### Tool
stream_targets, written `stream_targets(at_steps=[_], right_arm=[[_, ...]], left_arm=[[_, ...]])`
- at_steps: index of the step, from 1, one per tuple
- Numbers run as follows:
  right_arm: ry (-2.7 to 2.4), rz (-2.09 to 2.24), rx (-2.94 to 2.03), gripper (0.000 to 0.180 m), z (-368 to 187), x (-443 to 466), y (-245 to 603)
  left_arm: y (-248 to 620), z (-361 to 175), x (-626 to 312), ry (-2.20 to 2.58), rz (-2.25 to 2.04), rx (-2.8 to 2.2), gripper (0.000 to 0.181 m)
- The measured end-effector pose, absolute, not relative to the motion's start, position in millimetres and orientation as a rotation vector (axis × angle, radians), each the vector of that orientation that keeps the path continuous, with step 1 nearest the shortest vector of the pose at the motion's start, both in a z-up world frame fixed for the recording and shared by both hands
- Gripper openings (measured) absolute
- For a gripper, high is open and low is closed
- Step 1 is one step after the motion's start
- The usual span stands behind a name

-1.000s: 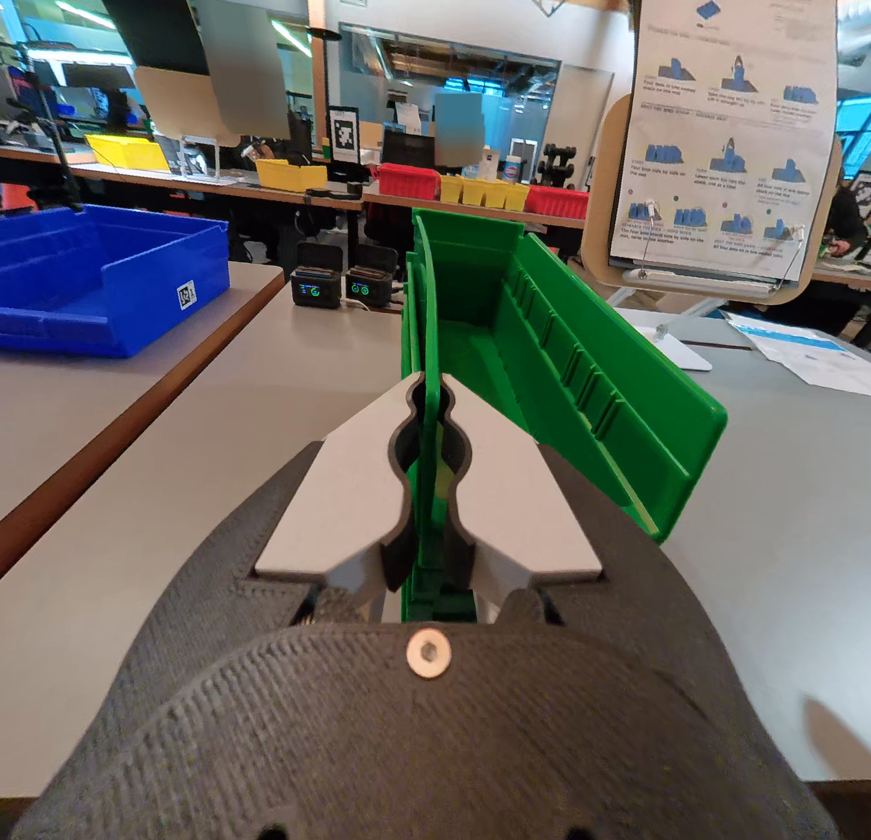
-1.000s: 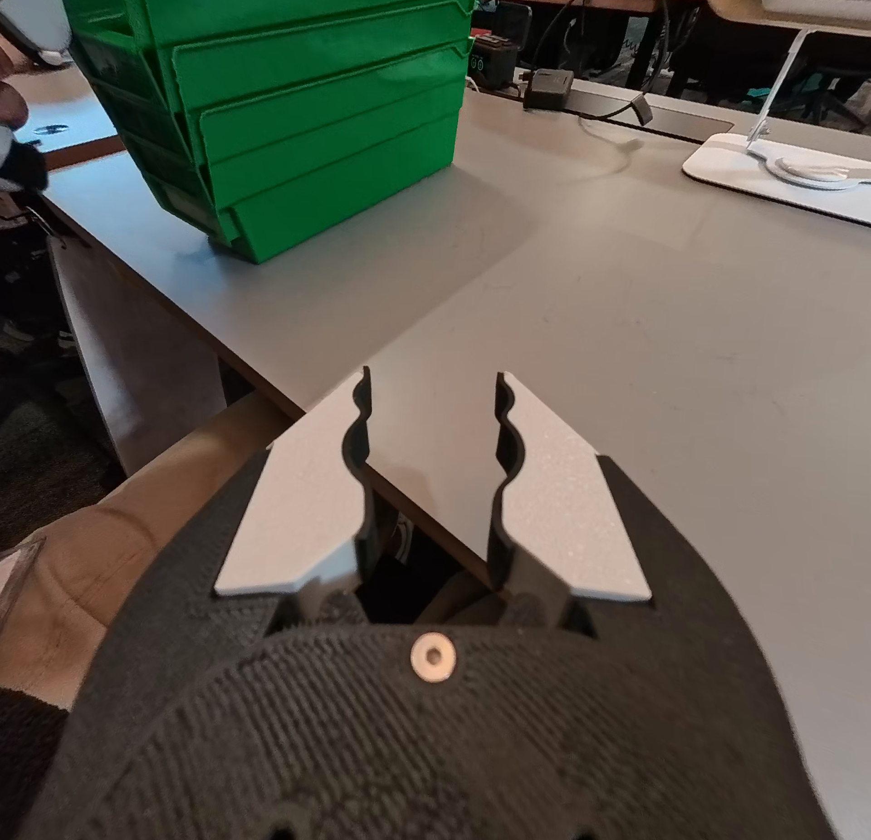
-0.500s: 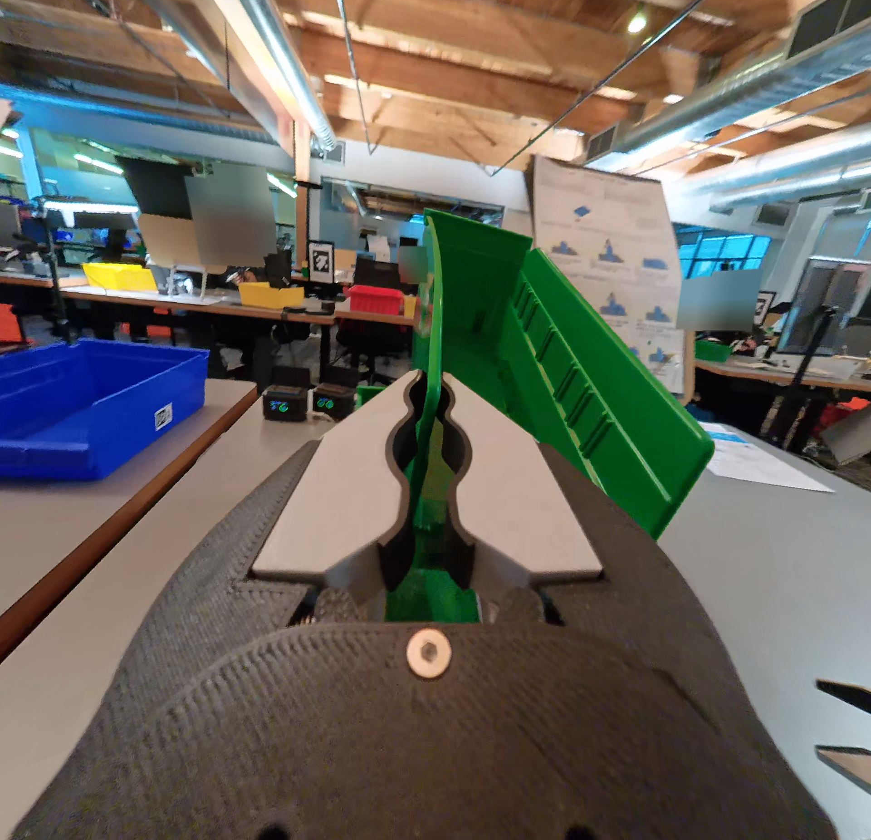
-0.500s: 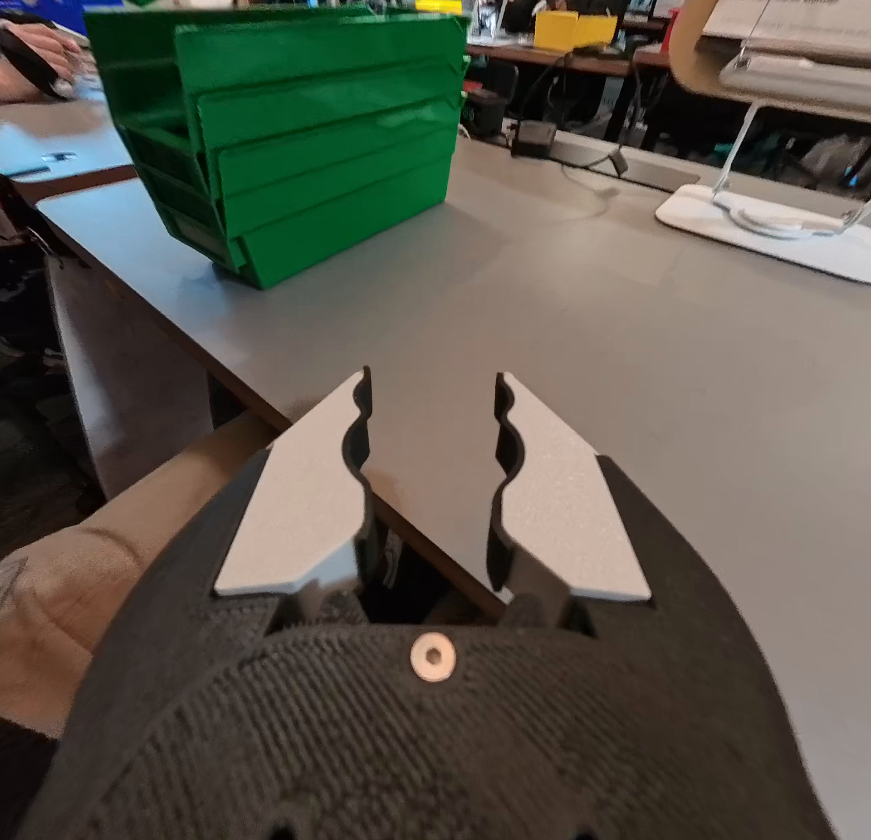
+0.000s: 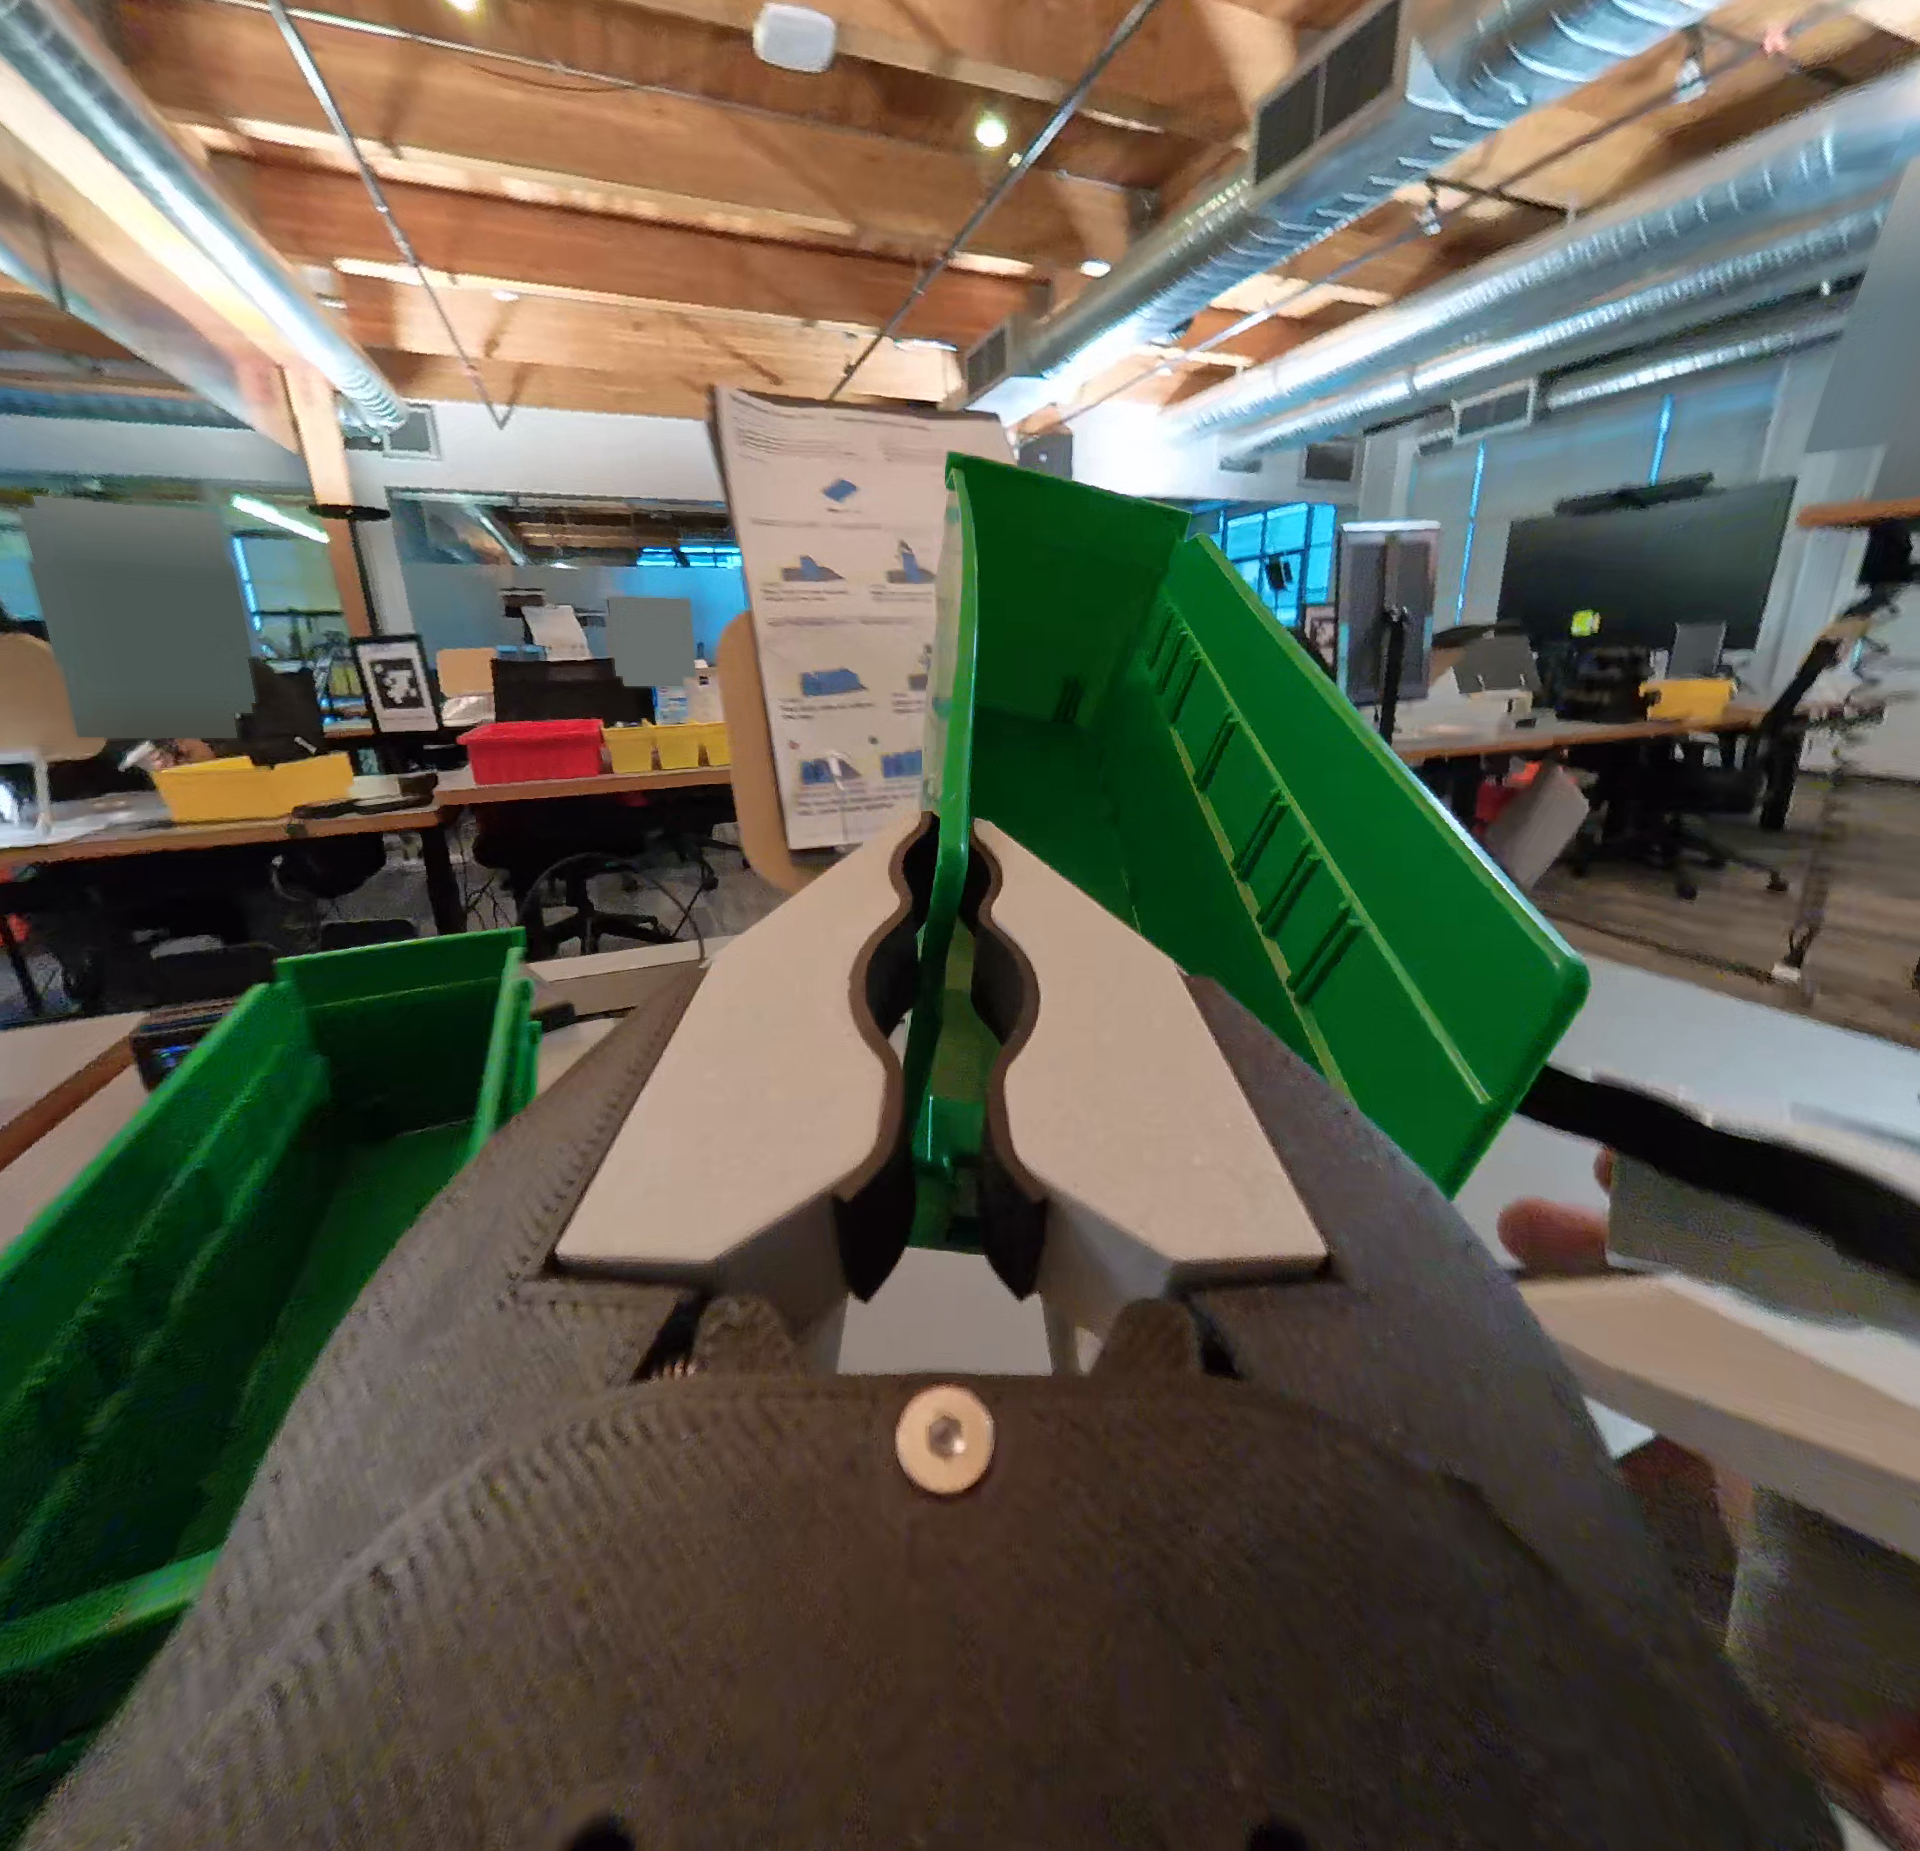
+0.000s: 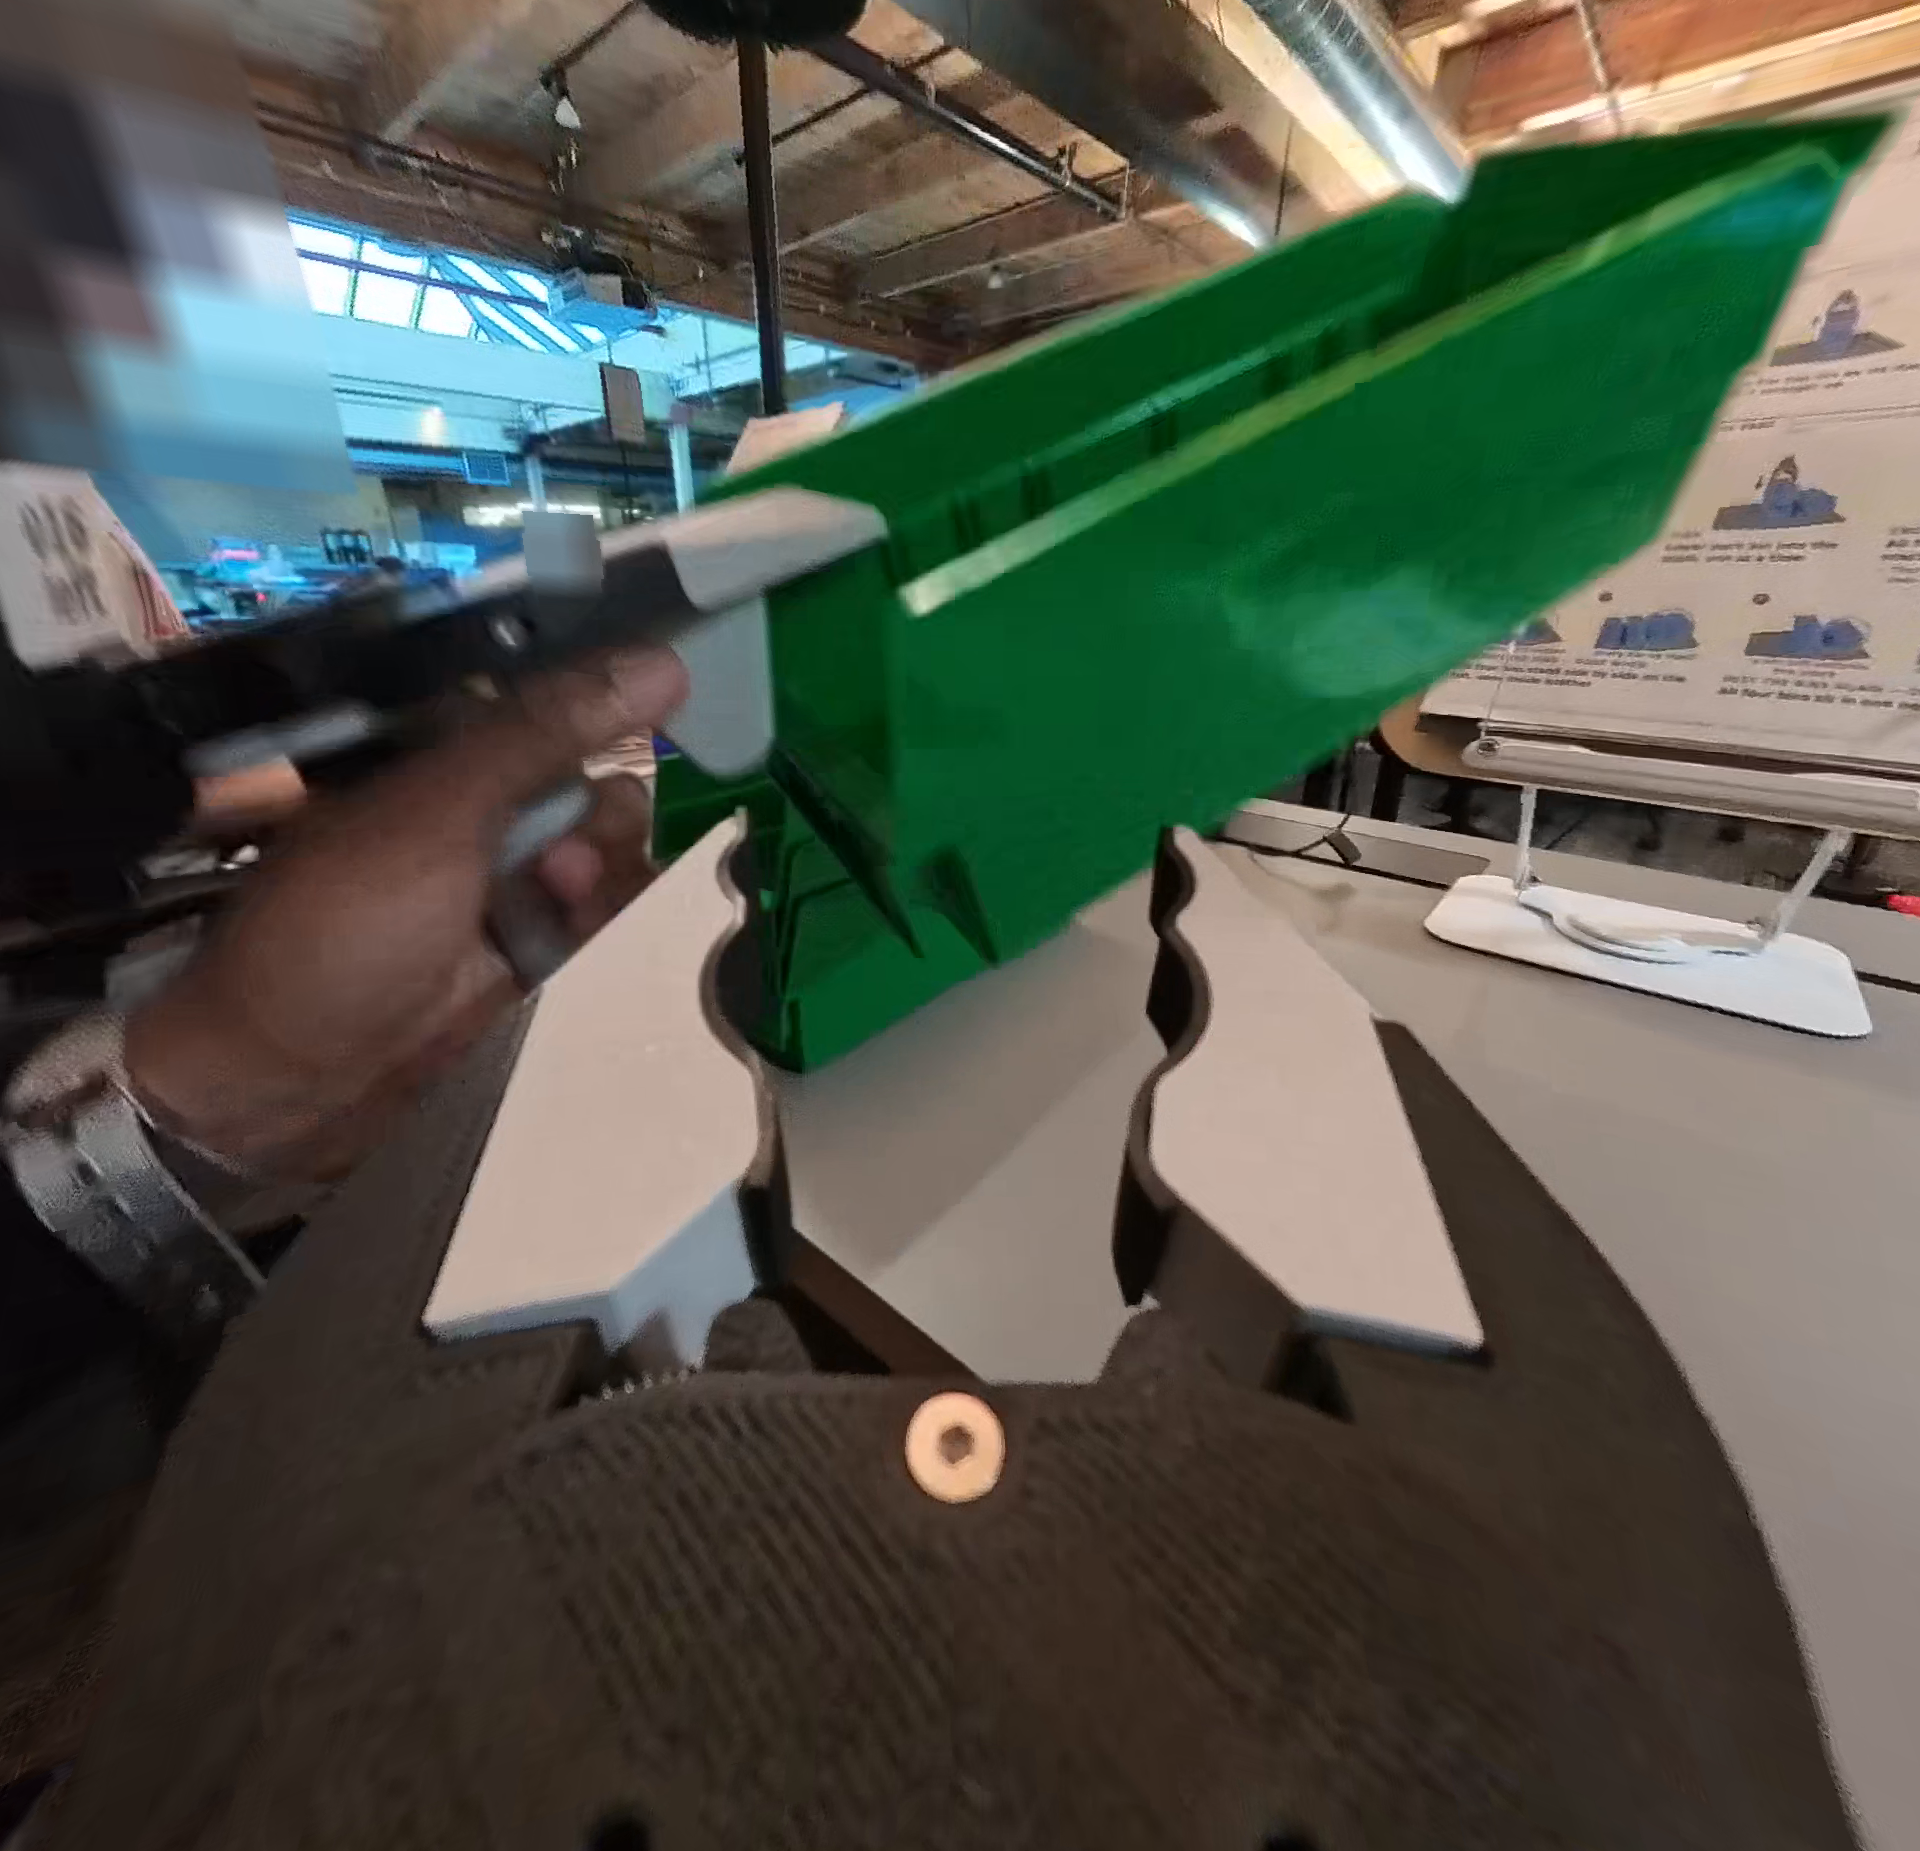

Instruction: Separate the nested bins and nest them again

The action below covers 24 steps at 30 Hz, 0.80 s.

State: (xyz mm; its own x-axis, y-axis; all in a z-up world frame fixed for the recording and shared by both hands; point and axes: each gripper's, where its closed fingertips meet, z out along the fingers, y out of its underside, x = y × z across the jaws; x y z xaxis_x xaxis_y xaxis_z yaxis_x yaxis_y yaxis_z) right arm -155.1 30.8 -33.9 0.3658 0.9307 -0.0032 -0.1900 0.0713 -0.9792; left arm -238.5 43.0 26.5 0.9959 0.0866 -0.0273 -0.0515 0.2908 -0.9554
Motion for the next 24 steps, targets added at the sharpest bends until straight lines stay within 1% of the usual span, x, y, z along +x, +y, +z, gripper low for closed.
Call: stream_targets(at_steps=[2,3,5,6,12,15,18,19,20,22,24], right_arm=[[-0.773,0.993,-1.214,0.072,-35,-152,32],[-0.752,0.975,-1.249,0.067,-40,-150,38],[-0.662,0.918,-1.331,0.038,-50,-140,59],[-0.655,0.919,-1.365,0.034,-56,-139,65],[-0.723,0.868,-1.543,0.021,-99,-143,90],[-0.748,0.843,-1.606,0.012,-111,-141,107],[-0.691,0.896,-1.677,0.003,-113,-129,142],[-0.698,0.901,-1.679,0.0,-112,-124,152],[-0.702,0.906,-1.701,0.0,-115,-119,159],[-0.653,0.889,-1.733,0.001,-118,-105,177],[-0.597,0.869,-1.724,0.002,-113,-87,199]], left_arm=[[50,11,-218,0.017,0.102,-1.29,0.0],[53,5,-209,0.035,0.093,-1.298,0.0],[56,-7,-200,0.028,0.087,-1.304,0.0],[56,-11,-200,0.011,0.083,-1.304,0.0],[71,-47,-195,-0.029,0.051,-1.414,0.007],[76,-56,-187,0.025,0.053,-1.45,0.015],[81,-71,-162,0.165,-0.036,-1.532,0.036],[82,-80,-154,0.192,-0.07,-1.579,0.049],[83,-87,-148,0.21,-0.095,-1.608,0.049],[80,-88,-145,0.206,-0.124,-1.59,0.037],[77,-87,-146,0.209,-0.13,-1.568,0.036]])
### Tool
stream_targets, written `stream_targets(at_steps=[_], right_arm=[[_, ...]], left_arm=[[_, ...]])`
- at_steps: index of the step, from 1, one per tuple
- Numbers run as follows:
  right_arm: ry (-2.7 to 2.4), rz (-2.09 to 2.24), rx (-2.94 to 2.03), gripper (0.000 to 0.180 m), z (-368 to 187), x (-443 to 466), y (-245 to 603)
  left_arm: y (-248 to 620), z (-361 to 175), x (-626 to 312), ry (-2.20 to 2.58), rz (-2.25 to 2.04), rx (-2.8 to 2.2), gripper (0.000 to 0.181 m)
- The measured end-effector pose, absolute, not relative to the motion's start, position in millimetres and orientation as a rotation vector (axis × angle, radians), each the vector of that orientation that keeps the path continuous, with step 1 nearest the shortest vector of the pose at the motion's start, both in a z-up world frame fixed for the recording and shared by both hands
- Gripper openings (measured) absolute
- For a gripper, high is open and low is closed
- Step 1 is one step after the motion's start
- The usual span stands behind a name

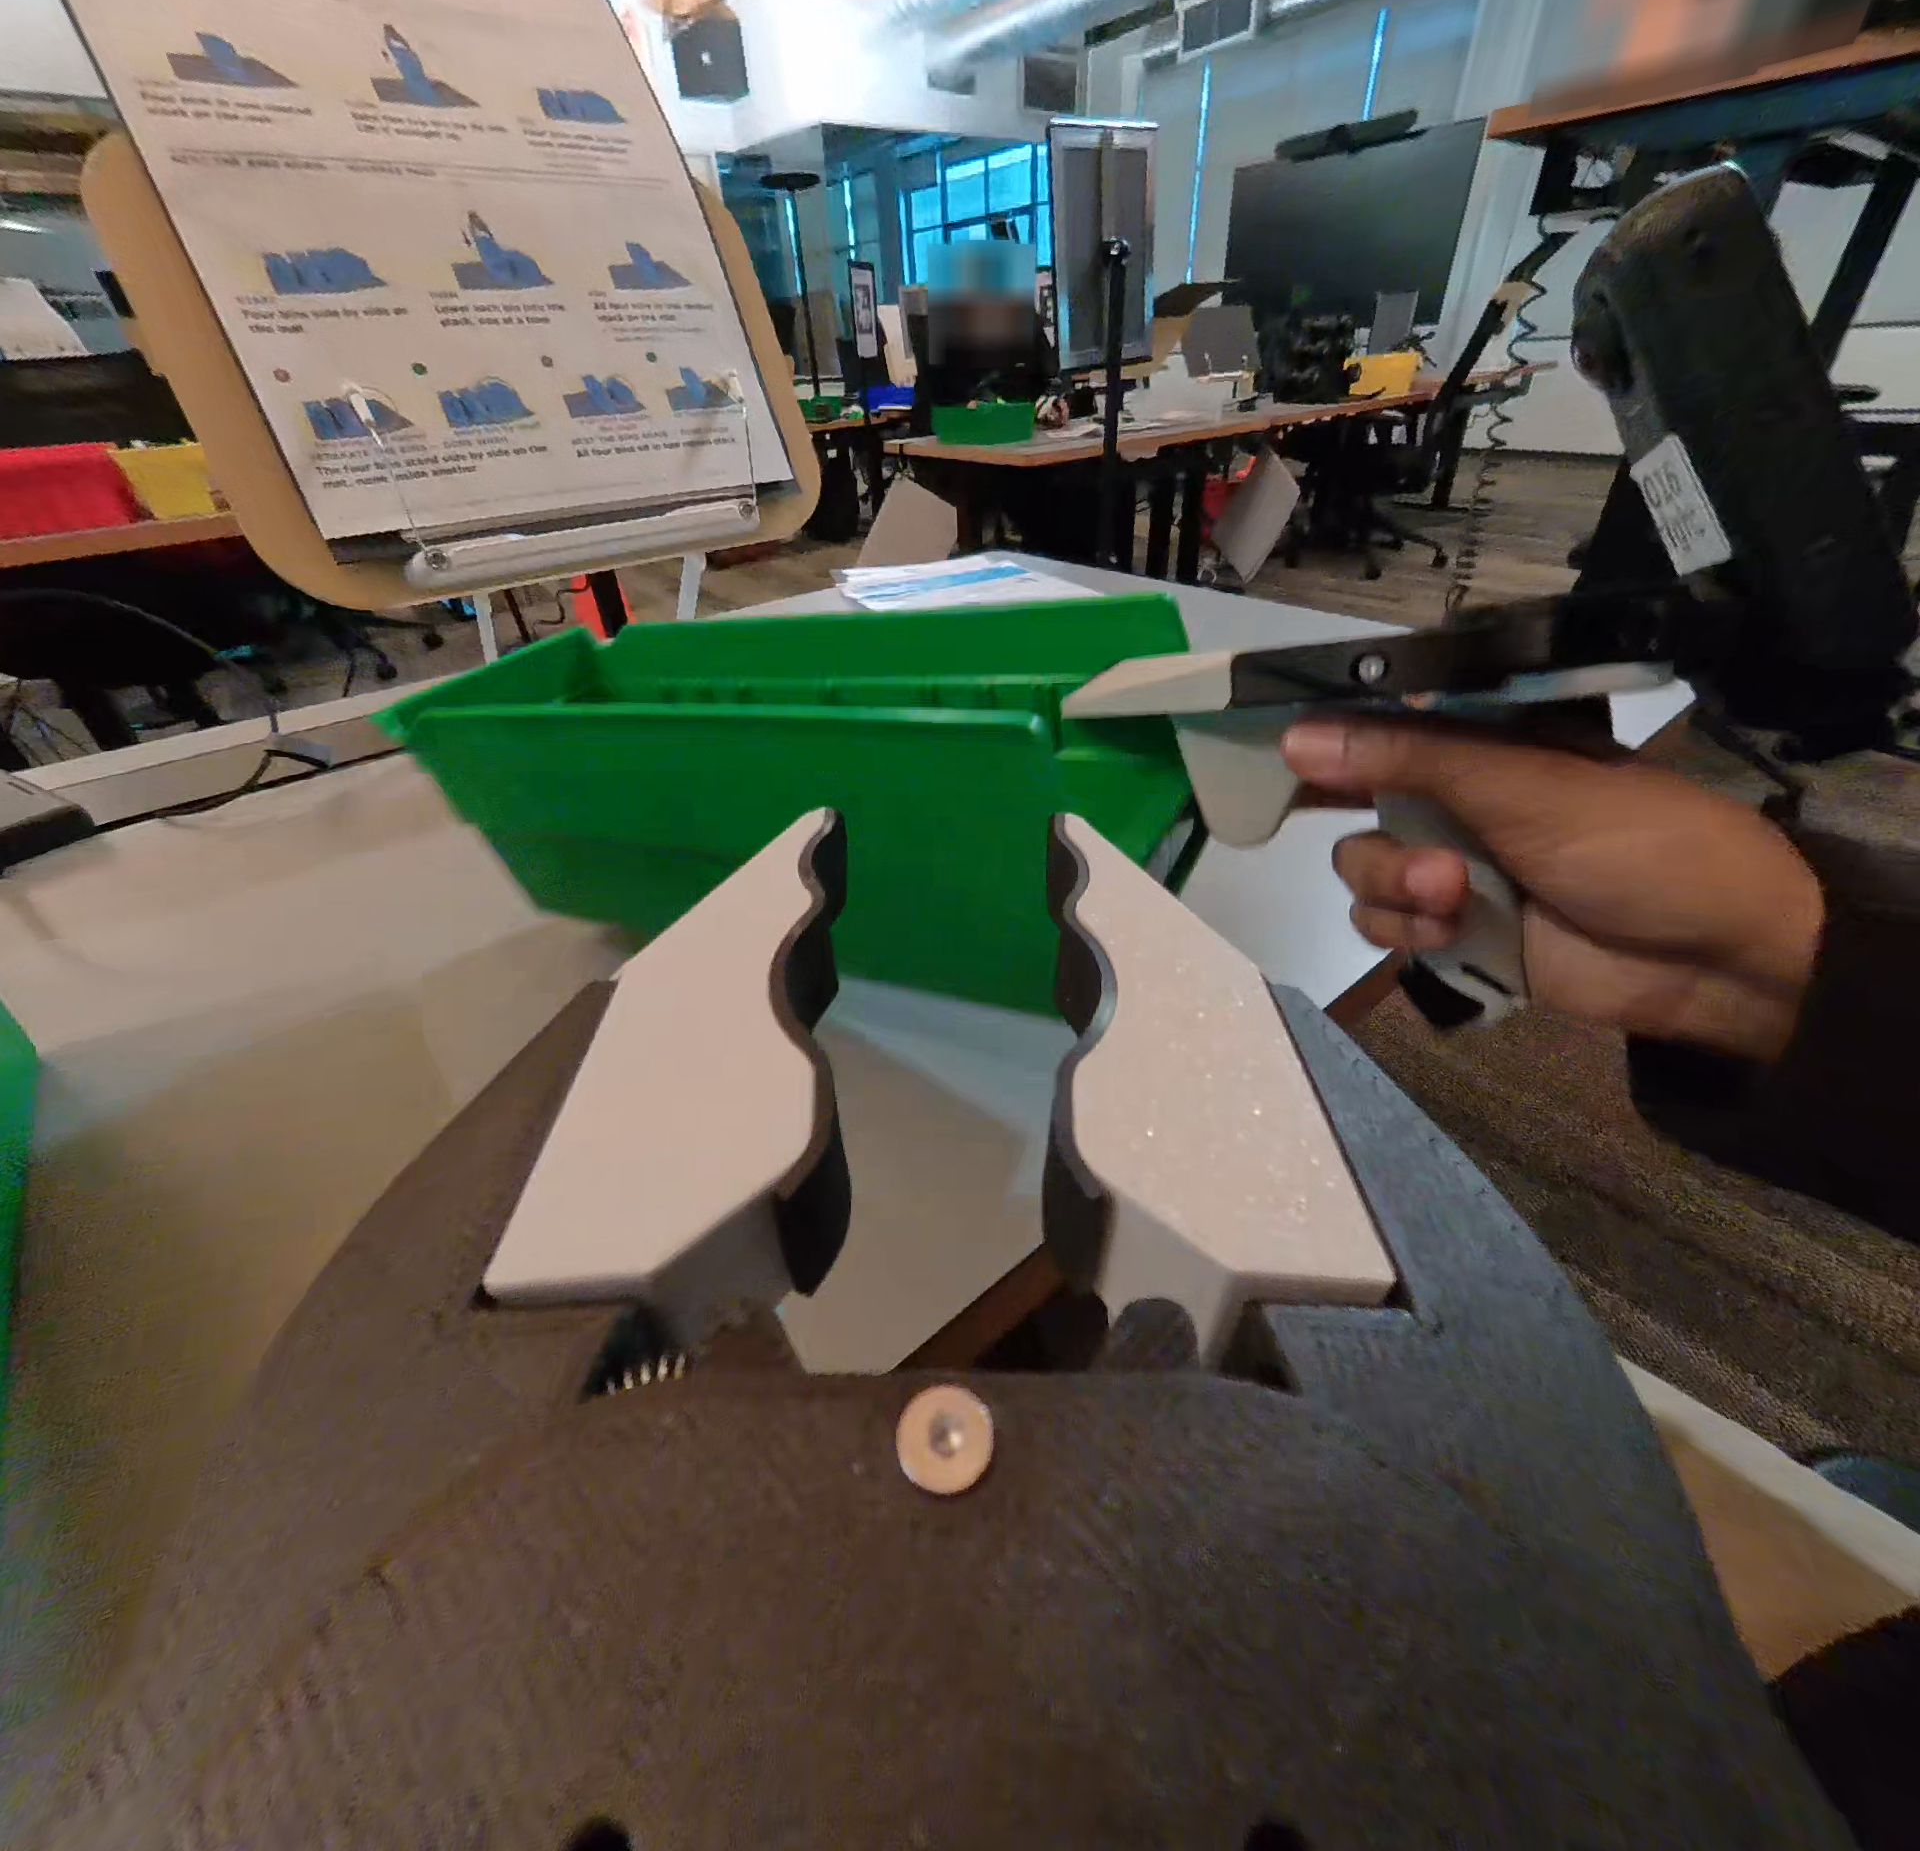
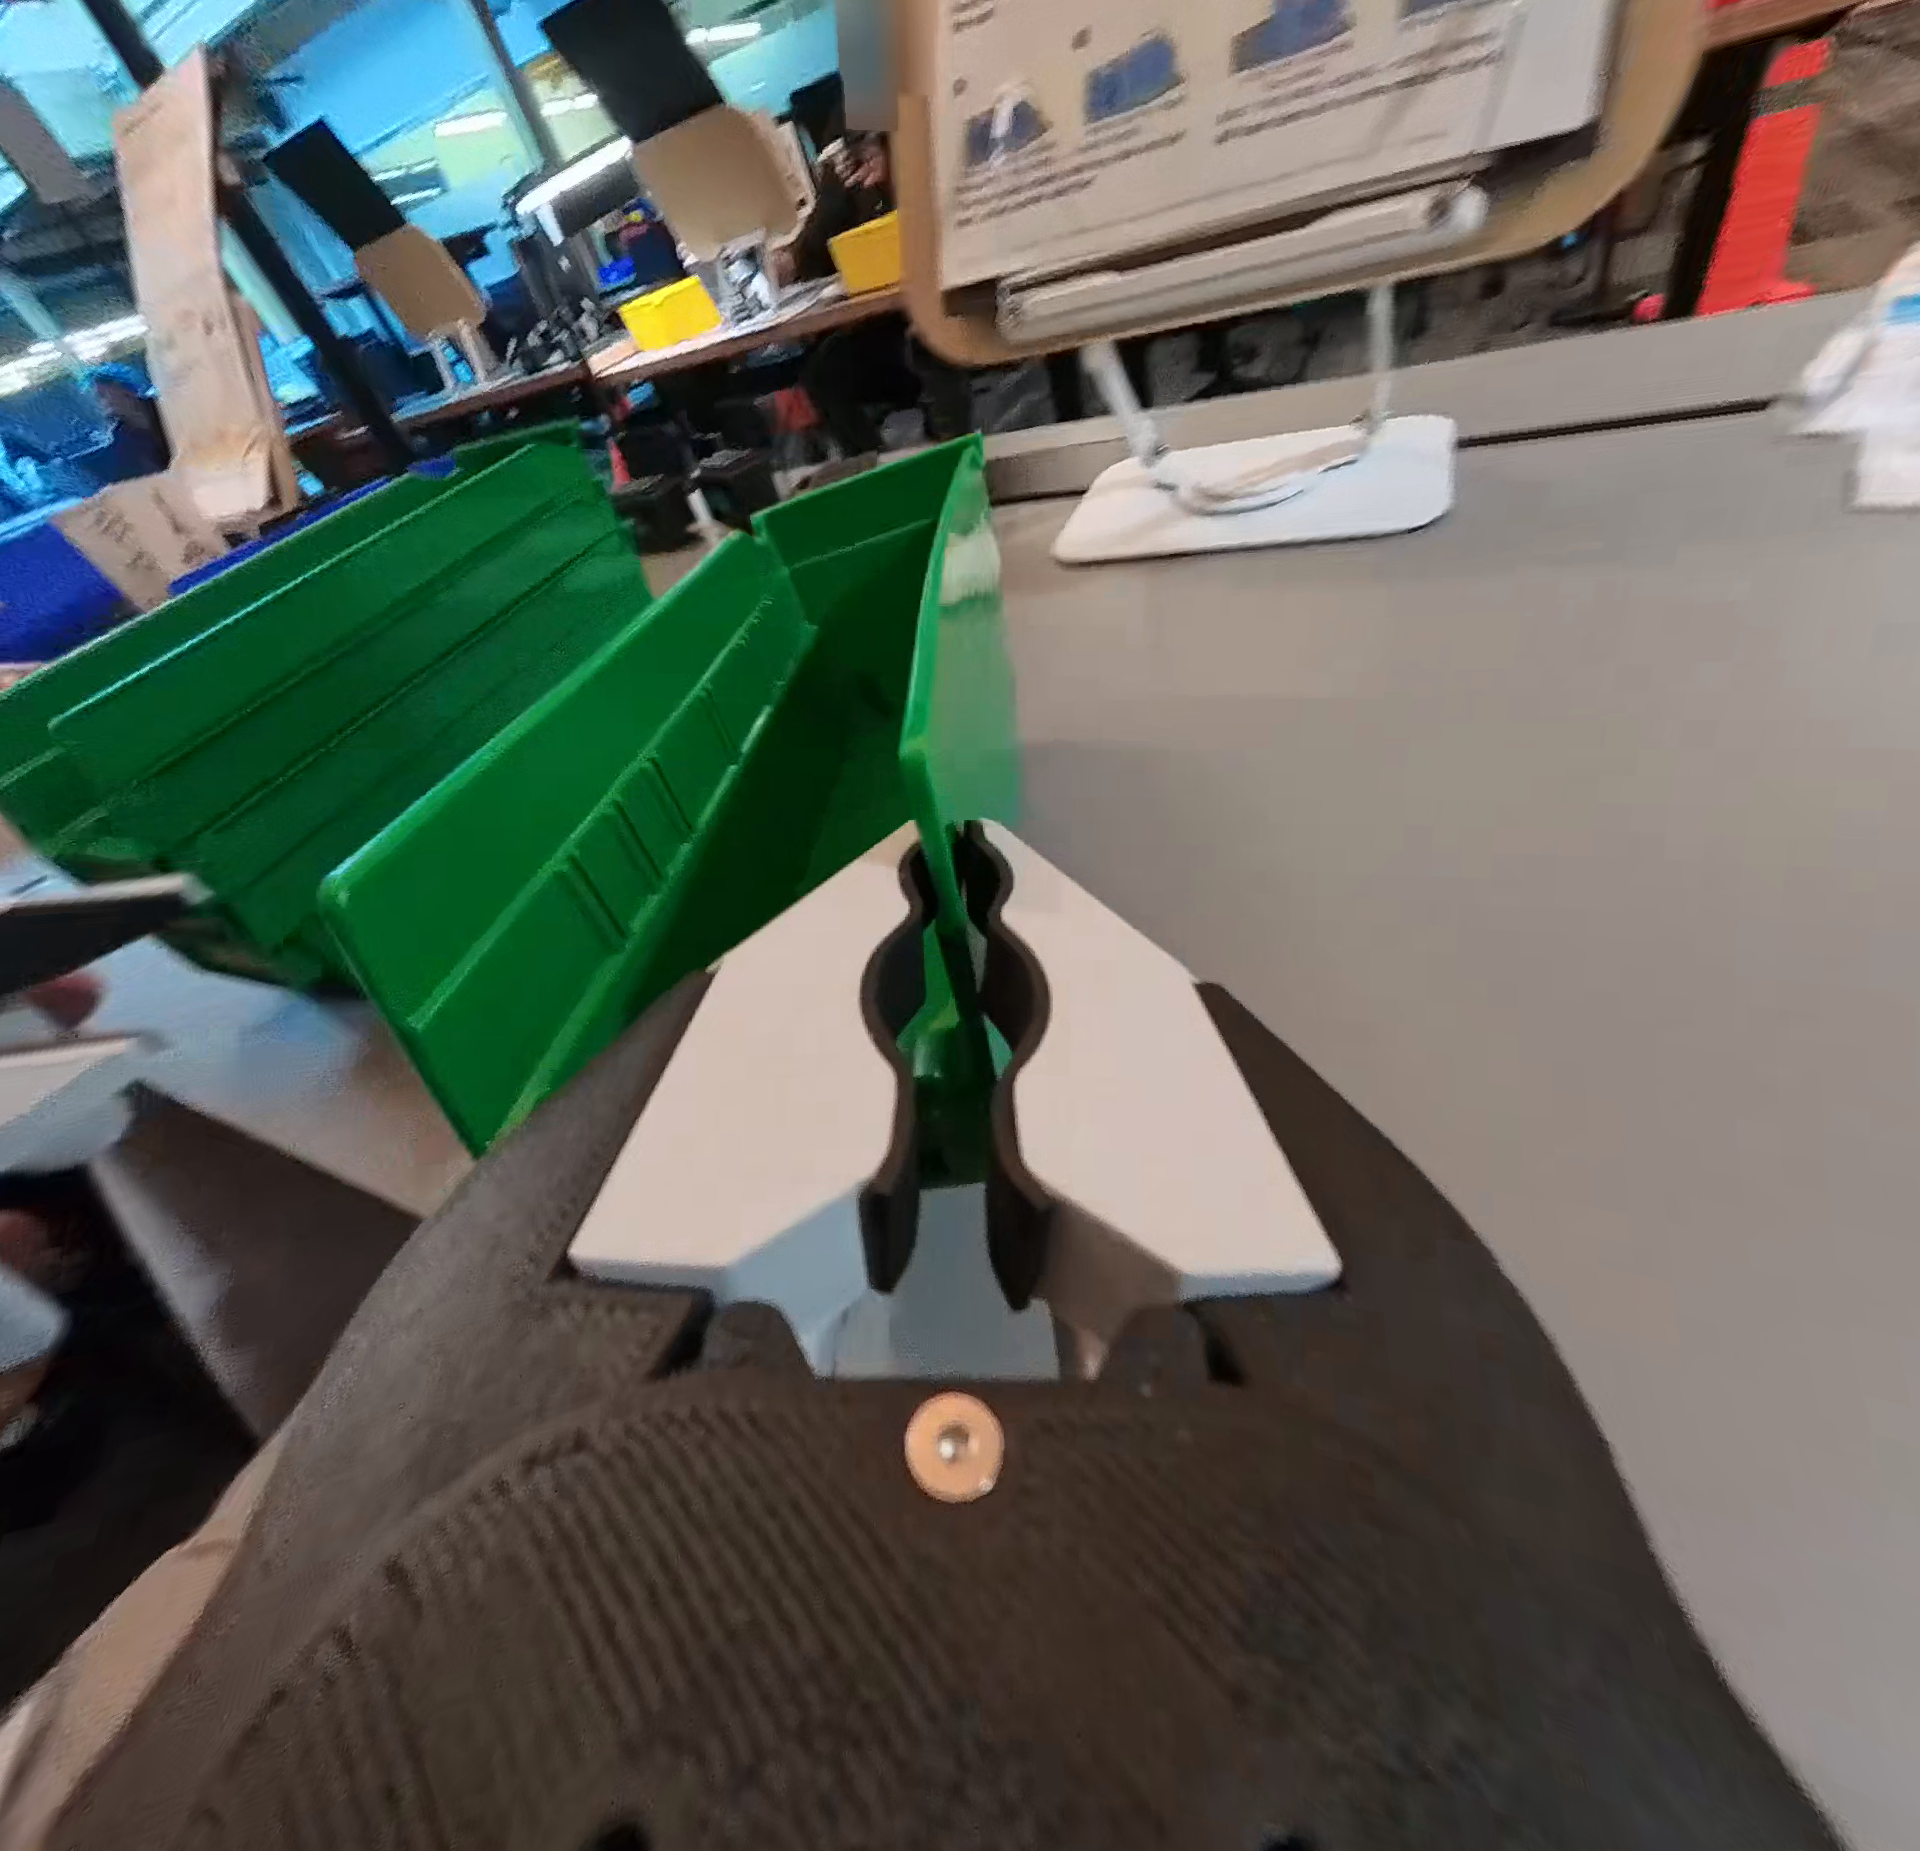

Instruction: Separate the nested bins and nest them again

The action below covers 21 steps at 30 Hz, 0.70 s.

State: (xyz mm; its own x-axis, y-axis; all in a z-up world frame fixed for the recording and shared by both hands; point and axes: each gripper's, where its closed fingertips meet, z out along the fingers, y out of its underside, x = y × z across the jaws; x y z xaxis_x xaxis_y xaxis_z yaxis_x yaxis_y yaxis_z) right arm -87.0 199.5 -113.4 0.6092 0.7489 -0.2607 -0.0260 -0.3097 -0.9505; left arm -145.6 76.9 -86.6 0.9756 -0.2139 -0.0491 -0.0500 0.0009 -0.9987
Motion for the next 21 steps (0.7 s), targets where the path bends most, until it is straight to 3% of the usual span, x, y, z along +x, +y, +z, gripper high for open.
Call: stream_targets(at_steps=[10,21], right_arm=[[-0.294,0.677,-1.697,0.002,-106,69,319],[-0.205,0.518,-1.727,0.002,-139,152,362]], left_arm=[[80,-122,-160,0.182,-0.184,-1.672,0.031],[84,-128,-184,0.062,-0.238,-1.692,0.027]])
